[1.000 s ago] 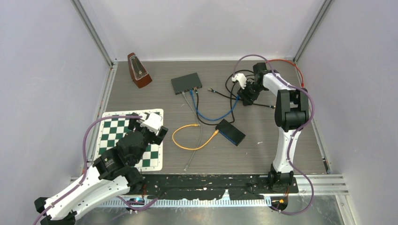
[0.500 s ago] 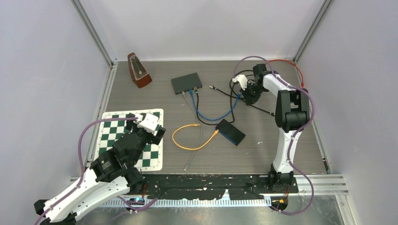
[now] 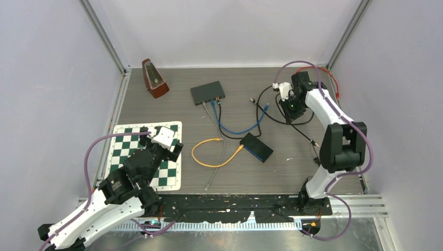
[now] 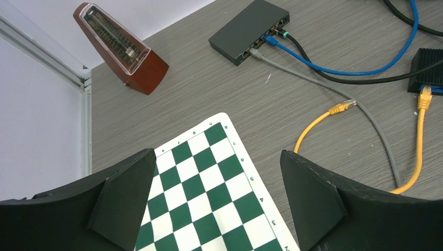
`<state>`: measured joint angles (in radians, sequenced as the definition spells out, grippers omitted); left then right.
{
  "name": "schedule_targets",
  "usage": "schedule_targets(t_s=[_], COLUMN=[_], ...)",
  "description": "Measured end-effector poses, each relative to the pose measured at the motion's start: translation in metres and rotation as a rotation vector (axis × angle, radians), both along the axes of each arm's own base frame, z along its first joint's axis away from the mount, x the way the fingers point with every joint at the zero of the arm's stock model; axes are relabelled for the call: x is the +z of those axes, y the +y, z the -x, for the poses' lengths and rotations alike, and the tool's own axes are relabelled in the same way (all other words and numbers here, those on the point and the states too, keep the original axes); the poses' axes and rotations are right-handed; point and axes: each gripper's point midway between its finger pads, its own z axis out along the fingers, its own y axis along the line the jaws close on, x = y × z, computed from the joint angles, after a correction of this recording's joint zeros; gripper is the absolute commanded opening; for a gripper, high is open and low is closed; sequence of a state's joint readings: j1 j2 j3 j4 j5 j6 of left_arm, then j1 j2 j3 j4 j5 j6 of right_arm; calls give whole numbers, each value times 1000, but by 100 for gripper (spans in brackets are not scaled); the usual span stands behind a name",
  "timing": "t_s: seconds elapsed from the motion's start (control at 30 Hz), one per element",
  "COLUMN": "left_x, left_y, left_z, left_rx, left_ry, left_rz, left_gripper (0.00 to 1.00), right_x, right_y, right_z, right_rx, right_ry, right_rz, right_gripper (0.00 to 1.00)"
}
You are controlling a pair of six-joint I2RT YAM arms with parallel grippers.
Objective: Insert the plug into the switch port
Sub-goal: Pick up the connector from the center of the board.
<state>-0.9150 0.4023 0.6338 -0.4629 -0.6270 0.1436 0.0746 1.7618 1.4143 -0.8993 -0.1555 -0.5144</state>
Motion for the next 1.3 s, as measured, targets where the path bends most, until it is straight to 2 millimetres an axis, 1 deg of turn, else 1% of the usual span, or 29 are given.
schedule_targets(t_s=[0.07,0.17,0.33,0.4,0.47,0.53,0.63,0.67,0.7,0.73,0.8,0.87,0.93,0.97,1.0,1.07,1.13,1.17,1.23,1.3], left_x=[0,0,-1,0,0,1,2,1,1,0,-1,-4,-4,-4,-4,-2,-1,-1,1,7], left_y=[0,0,-1,0,0,1,0,0,0,0,-1,-3,-8,-11,-13,-21,-30,-36,-45,-50], left_z=[0,0,0,1,1,1,2,2,2,2,2,2,3,4,5,9,14,17,23,28], left_rx=[0,0,-3,-3,-3,-3,-3,-3,-4,-4,-1,-4,-23,-41,-56,-100,-145,-168,-200,-204], left_ry=[0,2,3,3,0,-3,-3,-2,0,4,16,33,45,48,50,56,71,89,134,173], left_rz=[3,5,3,4,8,13,19,20,22,24,26,19,31,39,47,86,131,158,219,291], left_gripper=[93,93,93,93,93,93,93,93,93,92,92,91,90,90,90,90,87,86,86,86], right_x=[6,16,39,55,76,106,167,183,206,224,248,261,264,262,259,244,222,207,171,134], right_y=[-3,-2,9,13,13,11,9,9,11,13,21,38,58,69,78,103,129,144,170,189], right_z=[18,34,38,38,35,30,21,20,18,17,17,17,13,11,8,4,6,9,24,41], right_rx=[-54,-114,-201,-230,-256,-285,-303,-298,-280,-258,-194,-105,-23,16,44,114,185,226,305,377], right_ry=[11,21,-16,-49,-104,-190,-366,-416,-488,-547,-633,-680,-688,-680,-671,-629,-576,-545,-469,-398], right_rz=[4,-12,-96,-128,-148,-161,-192,-203,-222,-234,-250,-268,-287,-294,-301,-315,-329,-335,-354,-370], right_gripper=[5,5,5,5,5,5,5,5,5,5,5,5,5,5,5,5,5,5,5,5])
